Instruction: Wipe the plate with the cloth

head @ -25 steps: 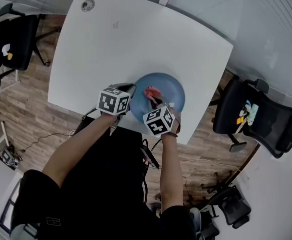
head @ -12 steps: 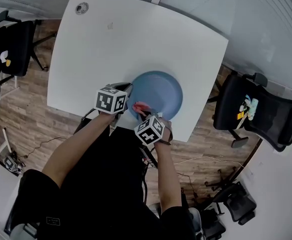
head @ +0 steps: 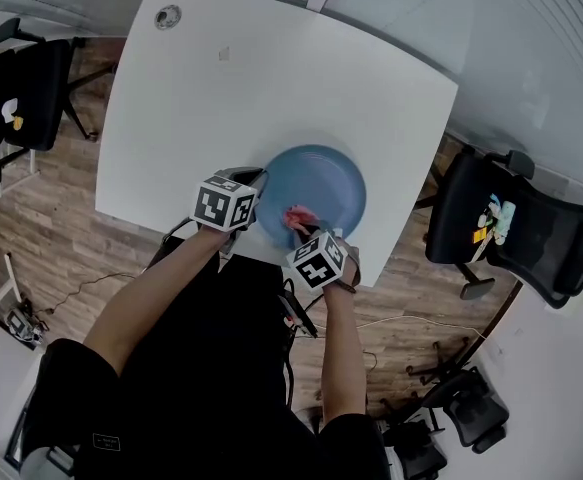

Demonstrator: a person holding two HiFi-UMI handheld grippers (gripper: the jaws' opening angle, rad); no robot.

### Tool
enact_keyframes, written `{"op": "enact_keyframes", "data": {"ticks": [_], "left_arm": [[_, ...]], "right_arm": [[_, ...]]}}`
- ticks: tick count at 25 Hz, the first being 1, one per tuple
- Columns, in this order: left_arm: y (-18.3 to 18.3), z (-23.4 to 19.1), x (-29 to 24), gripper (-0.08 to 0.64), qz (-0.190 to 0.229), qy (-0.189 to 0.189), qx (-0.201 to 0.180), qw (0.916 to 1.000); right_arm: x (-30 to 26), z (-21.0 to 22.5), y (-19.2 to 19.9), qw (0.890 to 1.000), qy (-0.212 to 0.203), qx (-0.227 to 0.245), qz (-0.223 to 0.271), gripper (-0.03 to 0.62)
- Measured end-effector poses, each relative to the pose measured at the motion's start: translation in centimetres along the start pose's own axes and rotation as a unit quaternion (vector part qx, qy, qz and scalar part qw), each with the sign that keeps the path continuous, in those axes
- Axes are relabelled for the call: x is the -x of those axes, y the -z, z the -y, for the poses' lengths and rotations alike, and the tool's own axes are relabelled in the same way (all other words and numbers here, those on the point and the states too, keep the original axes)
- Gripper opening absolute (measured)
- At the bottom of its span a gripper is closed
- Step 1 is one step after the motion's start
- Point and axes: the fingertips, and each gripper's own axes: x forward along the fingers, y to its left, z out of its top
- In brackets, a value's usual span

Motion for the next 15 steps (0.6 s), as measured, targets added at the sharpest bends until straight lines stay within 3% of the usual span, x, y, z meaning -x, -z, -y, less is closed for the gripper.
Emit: {"op": "enact_keyframes", "data": {"ticks": [15], "left_arm": [[-0.1, 0.0, 0.0, 0.020, 0.000, 0.000, -0.005, 1.0000]], "right_arm": [[1.4, 7.6, -4.9, 0.999, 0.040, 0.031, 0.009, 0.020]]}}
